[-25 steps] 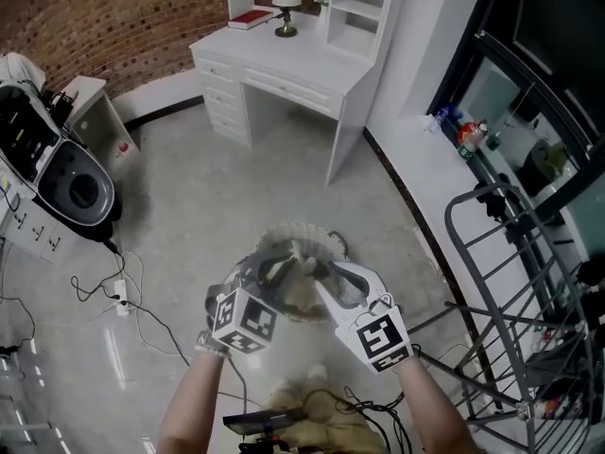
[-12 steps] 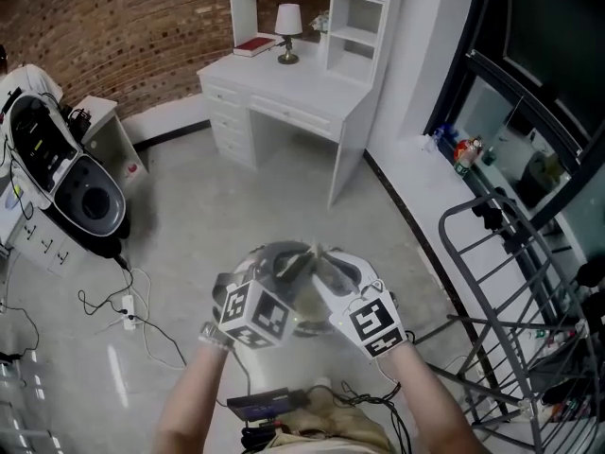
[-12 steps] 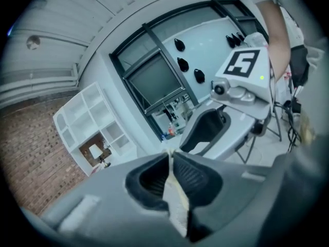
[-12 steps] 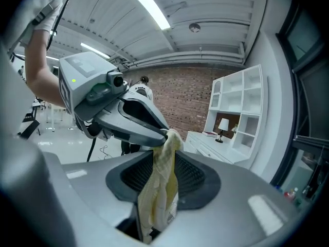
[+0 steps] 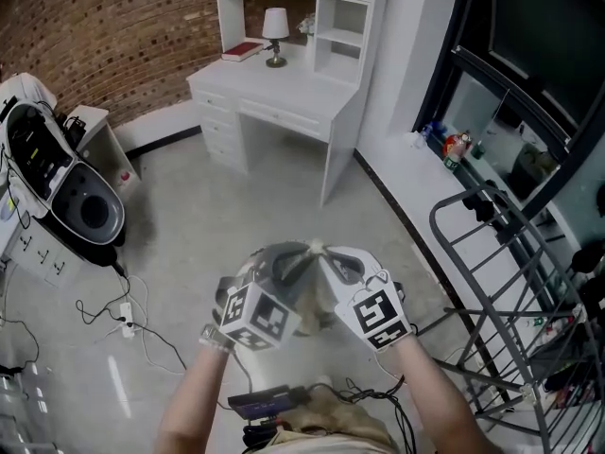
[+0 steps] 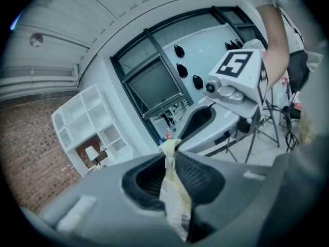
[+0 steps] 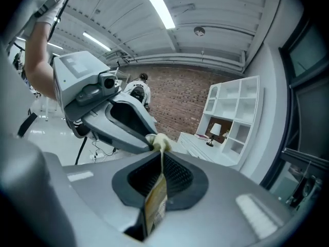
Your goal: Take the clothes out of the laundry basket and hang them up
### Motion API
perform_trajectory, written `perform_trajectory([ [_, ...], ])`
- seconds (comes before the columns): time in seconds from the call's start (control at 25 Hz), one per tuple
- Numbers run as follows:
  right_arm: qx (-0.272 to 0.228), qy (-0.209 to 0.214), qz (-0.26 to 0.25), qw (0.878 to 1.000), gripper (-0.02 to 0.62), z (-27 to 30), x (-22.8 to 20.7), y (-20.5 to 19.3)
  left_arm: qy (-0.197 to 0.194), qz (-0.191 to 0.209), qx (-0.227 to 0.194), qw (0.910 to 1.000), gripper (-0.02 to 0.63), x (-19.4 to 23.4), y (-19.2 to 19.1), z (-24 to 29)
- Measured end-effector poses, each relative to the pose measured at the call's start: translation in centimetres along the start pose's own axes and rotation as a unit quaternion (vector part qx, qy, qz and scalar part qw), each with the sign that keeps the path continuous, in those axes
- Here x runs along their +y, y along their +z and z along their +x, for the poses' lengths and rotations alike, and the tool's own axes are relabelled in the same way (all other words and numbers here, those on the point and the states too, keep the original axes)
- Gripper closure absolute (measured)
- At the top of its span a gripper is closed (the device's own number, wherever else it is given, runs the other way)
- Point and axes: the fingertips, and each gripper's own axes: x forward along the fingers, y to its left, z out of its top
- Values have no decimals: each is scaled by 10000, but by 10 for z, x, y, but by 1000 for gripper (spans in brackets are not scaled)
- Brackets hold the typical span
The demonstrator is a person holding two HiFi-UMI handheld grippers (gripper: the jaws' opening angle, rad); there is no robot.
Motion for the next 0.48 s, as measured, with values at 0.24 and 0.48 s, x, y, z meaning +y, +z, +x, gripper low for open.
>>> perform_trajectory([
  [0.24,102,-282,-321,9990,583,-12,-6,13,45,-601,-148,9981,488,-12,-12,-16],
  [0.48,218,-440,-842,9952,583,-24,-3,37,209,-1436,-464,9883,469,-14,-23,-32],
])
